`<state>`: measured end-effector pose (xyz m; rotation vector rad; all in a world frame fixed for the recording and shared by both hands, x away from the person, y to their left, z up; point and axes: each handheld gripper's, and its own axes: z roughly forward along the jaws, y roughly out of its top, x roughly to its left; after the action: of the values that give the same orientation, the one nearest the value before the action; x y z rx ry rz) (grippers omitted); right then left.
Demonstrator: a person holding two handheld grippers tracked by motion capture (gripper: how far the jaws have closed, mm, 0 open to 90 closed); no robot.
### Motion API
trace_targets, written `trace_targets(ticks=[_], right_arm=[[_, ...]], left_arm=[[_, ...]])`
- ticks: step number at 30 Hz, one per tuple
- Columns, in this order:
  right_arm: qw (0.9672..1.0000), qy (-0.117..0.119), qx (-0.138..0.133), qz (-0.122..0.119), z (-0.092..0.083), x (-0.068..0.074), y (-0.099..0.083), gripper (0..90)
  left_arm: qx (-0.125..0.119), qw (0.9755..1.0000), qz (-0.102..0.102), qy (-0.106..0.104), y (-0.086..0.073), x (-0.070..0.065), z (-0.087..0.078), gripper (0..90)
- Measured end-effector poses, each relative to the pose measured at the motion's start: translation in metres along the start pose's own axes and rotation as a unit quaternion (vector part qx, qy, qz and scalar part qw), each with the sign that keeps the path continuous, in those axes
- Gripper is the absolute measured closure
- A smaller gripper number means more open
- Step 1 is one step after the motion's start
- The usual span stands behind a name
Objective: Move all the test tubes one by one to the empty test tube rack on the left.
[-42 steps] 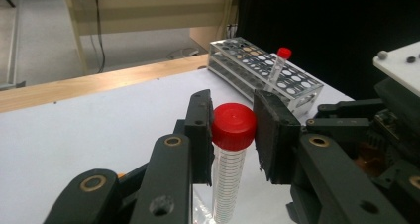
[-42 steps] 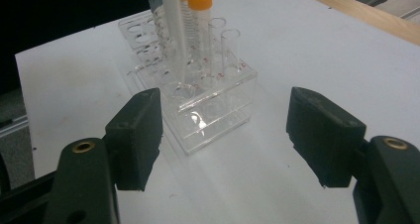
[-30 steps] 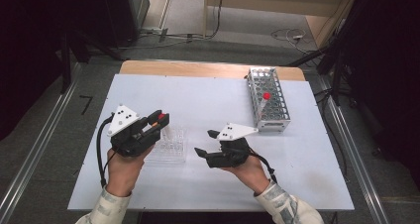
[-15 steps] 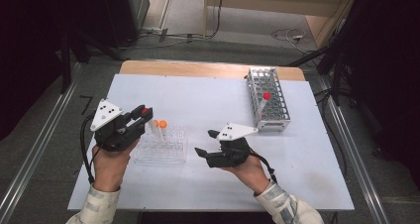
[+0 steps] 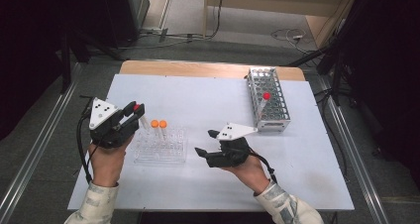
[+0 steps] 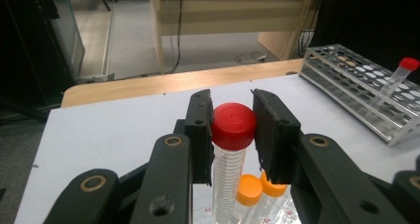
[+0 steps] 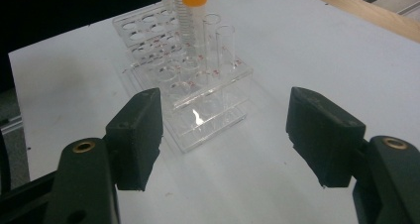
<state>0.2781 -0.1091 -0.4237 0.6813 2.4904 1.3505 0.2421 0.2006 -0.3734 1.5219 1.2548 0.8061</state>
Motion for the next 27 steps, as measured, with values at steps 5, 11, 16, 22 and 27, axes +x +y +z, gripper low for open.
trace_targets(ticks=[5,11,16,22,27], right_arm=[[1.0,0.0,0.0,0.0,0.0,0.0,0.0,28.7],[1.0,-0.001,0.0,0.0,-0.001,-0.001,0.0,28.7],[1.0,-0.001,-0.001,0.0,-0.001,-0.001,0.0,28.8],[1.0,-0.002,-0.001,-0.001,-0.001,-0.001,0.0,28.8],[1.0,-0.002,0.0,-0.001,-0.001,-0.001,0.0,28.8]], left_arm=[[0.006,1.0,0.006,0.004,-0.006,0.0,0.007,70.5],[0.006,0.9999,0.008,0.008,-0.01,0.0,0.01,70.5],[0.015,0.9998,0.012,0.009,-0.015,-0.002,0.013,70.3],[0.033,0.9992,0.014,0.016,-0.024,-0.002,0.018,70.2],[0.051,0.9985,0.011,0.015,-0.028,-0.002,0.022,69.5]])
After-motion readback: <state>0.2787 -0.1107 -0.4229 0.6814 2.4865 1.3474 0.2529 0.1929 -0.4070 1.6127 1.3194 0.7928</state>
